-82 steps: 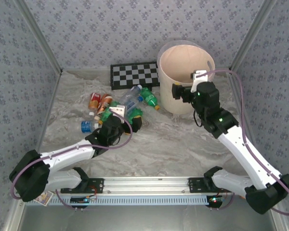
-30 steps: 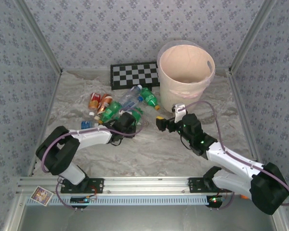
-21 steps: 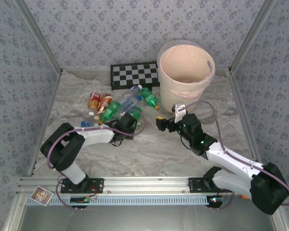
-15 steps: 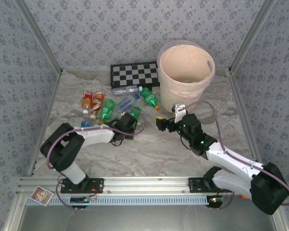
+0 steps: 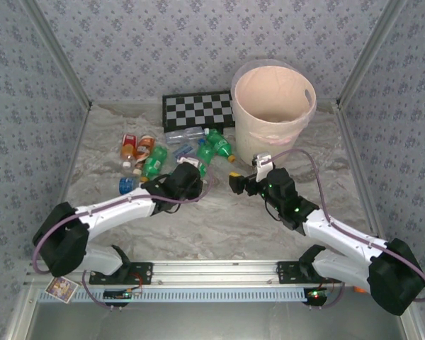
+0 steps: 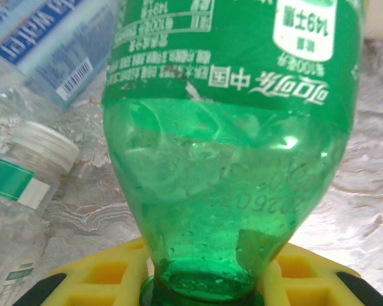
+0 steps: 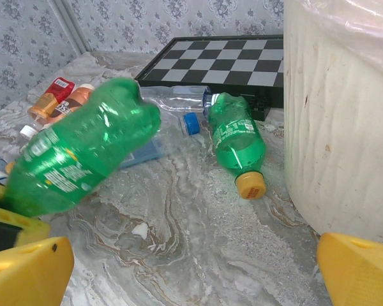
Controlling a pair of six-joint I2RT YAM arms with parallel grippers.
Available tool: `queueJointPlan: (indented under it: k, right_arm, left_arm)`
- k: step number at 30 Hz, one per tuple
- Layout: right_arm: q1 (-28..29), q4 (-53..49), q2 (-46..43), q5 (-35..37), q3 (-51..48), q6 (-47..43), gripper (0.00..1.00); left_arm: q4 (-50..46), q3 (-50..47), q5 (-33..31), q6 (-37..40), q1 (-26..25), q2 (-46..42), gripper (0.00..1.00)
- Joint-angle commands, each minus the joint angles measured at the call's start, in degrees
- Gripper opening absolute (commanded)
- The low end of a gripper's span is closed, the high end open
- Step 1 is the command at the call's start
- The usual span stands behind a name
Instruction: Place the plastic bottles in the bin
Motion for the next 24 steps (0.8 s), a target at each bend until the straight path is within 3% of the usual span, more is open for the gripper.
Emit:
queueJointPlan:
  k: [1, 7, 13, 19, 24]
  right_arm:
    - [0.41, 1.22, 0.10, 1.23, -0.63, 0.78, 1.00]
    - [0.50, 1.28, 0.38, 1.29, -0.63, 0.74, 1.00]
    - [0.63, 1.75, 0.36, 1.21, -0.88, 0.88, 1.00]
    - [1.13, 2.41, 0.45, 1.28, -1.06, 0.83, 1.00]
    - [1.32, 2.52, 0.36, 1.33, -0.99, 0.78, 1.00]
  left_arm:
    - [-1.76, 2.52, -2.04, 0.15, -0.24, -3.68, 0.15]
    - [-3.83, 4.74, -7.03, 3.08, -0.21, -9.16, 0.15]
    - [-2.90, 7.36, -7.97, 4.79, -0.23, -12.63, 0.15]
    - [-0.24, 15.21, -5.63, 8.01, -0.27, -9.07, 0.15]
    - [1.88, 25.73, -1.08, 10.44, -0.33, -1.13, 0.16]
